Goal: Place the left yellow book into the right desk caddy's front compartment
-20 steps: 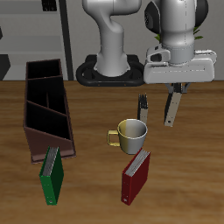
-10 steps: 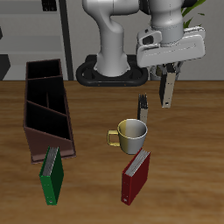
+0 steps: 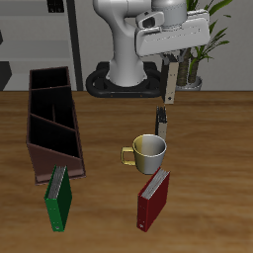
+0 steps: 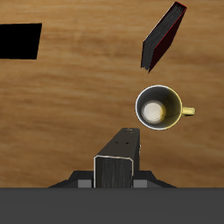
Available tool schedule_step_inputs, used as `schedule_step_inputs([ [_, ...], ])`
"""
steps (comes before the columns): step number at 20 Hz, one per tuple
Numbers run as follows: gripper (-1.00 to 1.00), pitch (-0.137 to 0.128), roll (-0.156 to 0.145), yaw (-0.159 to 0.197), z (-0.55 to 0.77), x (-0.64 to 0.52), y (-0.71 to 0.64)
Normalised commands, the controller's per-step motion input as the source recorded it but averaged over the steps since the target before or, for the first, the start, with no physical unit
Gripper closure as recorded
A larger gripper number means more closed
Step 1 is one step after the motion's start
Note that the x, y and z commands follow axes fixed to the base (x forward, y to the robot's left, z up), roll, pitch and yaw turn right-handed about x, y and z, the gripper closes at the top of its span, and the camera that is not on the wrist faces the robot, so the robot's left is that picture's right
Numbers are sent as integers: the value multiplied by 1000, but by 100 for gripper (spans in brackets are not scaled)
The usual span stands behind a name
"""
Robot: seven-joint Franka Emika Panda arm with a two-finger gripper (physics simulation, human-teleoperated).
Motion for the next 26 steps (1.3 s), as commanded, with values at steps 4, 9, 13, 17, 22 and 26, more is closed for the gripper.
schedule_step_inputs([
  [4,100,0,-13,42,75,-212,-443],
  [9,100,-21,-74,54,54,-288,-528],
  [13,100,-16,-74,30,33,-290,-462],
  [17,100,-31,-104,11,50,-315,-526],
  [22,100,-8,-56,-11,-20,-253,-421],
  [26,100,14,-40,39,-82,-241,-391],
])
